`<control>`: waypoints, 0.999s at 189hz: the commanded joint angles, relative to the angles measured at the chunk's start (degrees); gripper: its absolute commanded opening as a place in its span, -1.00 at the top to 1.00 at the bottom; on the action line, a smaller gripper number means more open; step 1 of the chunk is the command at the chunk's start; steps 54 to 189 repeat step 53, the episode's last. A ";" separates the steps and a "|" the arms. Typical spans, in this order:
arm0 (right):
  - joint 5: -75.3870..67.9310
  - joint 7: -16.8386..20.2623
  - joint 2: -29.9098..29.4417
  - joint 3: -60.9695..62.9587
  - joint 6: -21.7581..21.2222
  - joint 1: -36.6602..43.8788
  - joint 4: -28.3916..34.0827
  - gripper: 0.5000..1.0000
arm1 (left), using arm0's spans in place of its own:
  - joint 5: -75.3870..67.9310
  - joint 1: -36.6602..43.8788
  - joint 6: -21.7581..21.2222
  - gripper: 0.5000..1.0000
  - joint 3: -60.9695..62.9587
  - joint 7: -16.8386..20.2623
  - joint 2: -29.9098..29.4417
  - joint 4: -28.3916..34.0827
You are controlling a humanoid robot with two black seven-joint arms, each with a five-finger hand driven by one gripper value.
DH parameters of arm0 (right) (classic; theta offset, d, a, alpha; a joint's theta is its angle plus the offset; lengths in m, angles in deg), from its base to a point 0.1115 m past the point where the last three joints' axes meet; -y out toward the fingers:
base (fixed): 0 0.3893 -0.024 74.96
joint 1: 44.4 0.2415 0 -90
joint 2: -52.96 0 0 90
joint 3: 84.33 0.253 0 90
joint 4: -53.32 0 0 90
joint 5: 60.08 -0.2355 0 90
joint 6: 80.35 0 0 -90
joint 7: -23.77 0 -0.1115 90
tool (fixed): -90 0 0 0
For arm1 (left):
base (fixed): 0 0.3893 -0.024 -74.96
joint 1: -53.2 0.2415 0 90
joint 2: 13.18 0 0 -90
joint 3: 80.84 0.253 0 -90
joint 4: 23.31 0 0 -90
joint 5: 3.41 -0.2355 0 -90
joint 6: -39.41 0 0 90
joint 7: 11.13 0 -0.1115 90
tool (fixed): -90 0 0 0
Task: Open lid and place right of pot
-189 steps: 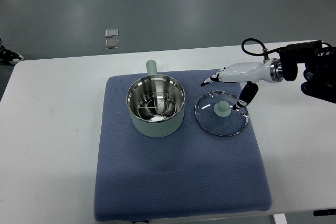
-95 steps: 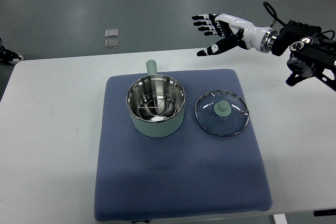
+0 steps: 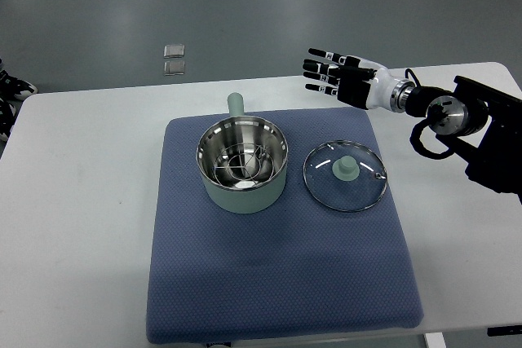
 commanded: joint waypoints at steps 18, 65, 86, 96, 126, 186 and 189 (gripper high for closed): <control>-0.74 -0.36 -0.02 0.07 -0.69 -0.78 -0.05 -0.73 | 0.00 0.01 -0.01 -1.00 0.00 0.01 0.00 0.00; -0.65 -0.36 0.15 0.24 -0.78 -0.78 -0.05 -0.73 | 0.00 -0.07 0.08 -1.00 0.00 0.01 0.00 0.00; -0.65 -0.36 0.15 0.24 -0.78 -0.78 -0.05 -0.73 | 0.00 -0.07 0.08 -1.00 0.00 0.01 0.00 0.00; -0.65 -0.36 0.15 0.24 -0.78 -0.78 -0.05 -0.73 | 0.00 -0.07 0.08 -1.00 0.00 0.01 0.00 0.00; -0.65 -0.36 0.15 0.24 -0.78 -0.78 -0.05 -0.73 | 0.00 -0.07 0.08 -1.00 0.00 0.01 0.00 0.00; -0.65 -0.36 0.15 0.24 -0.78 -0.78 -0.05 -0.73 | 0.00 -0.07 0.08 -1.00 0.00 0.01 0.00 0.00; -0.65 -0.36 0.15 0.24 -0.78 -0.78 -0.05 -0.73 | 0.00 -0.07 0.08 -1.00 0.00 0.01 0.00 0.00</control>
